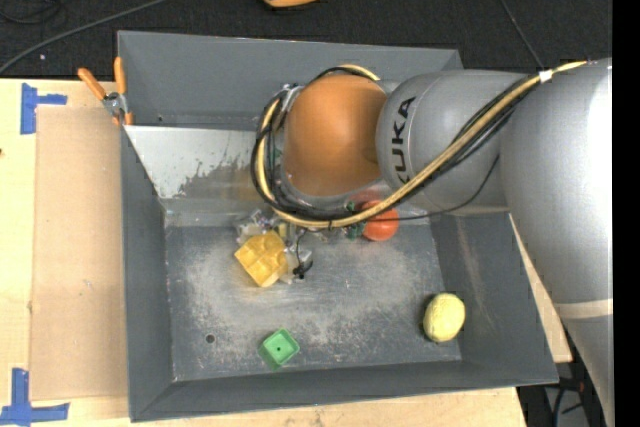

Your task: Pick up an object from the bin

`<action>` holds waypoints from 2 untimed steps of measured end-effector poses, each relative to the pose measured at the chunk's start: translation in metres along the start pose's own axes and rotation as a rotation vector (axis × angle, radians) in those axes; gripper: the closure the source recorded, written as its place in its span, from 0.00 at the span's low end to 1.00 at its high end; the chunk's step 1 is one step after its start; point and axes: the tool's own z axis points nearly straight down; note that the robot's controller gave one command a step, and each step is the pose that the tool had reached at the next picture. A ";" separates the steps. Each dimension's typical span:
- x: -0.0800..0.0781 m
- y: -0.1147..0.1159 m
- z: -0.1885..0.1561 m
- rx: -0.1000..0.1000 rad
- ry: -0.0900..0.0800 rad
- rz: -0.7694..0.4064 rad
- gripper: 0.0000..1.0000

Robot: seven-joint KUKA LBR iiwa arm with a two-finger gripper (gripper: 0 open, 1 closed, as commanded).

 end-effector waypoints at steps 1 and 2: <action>0.001 0.002 -0.034 -0.004 0.006 0.001 1.00; 0.000 0.002 -0.076 -0.004 0.005 0.003 1.00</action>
Offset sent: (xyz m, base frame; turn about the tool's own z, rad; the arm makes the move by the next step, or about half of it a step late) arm -0.0027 -0.0002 0.0884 0.0005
